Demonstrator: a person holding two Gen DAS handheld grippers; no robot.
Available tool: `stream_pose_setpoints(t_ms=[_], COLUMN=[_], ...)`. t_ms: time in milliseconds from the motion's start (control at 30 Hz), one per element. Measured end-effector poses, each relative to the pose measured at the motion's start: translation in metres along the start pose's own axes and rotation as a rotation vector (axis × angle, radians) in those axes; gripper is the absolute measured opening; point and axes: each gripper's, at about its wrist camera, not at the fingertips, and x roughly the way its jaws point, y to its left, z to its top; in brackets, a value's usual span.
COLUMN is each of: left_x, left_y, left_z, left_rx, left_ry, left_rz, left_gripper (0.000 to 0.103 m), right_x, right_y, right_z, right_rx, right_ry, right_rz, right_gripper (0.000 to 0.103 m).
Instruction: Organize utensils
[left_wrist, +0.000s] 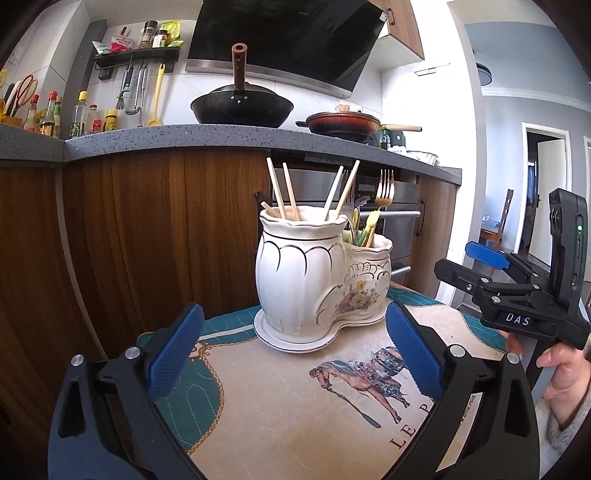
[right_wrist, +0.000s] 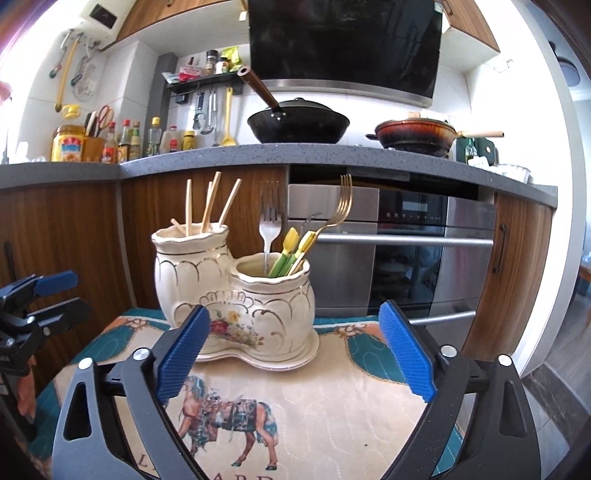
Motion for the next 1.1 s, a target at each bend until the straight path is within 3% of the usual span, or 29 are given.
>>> stream_pose_setpoints(t_ms=[300, 1100], left_x=[0.0023, 0.0012], left_y=[-0.009, -0.0092], left_z=[-0.0007, -0.0003], left_rx=[0.041, 0.036], left_ry=[0.009, 0.013], left_rz=[-0.012, -0.013], left_gripper=[0.097, 0.097], right_x=[0.0039, 0.0057], right_y=[-0.001, -0.001], right_z=[-0.0007, -0.0025], right_rx=[0.001, -0.001], right_ry=[0.015, 0.023], right_rz=[-0.013, -0.018], right_gripper=[0.097, 0.098])
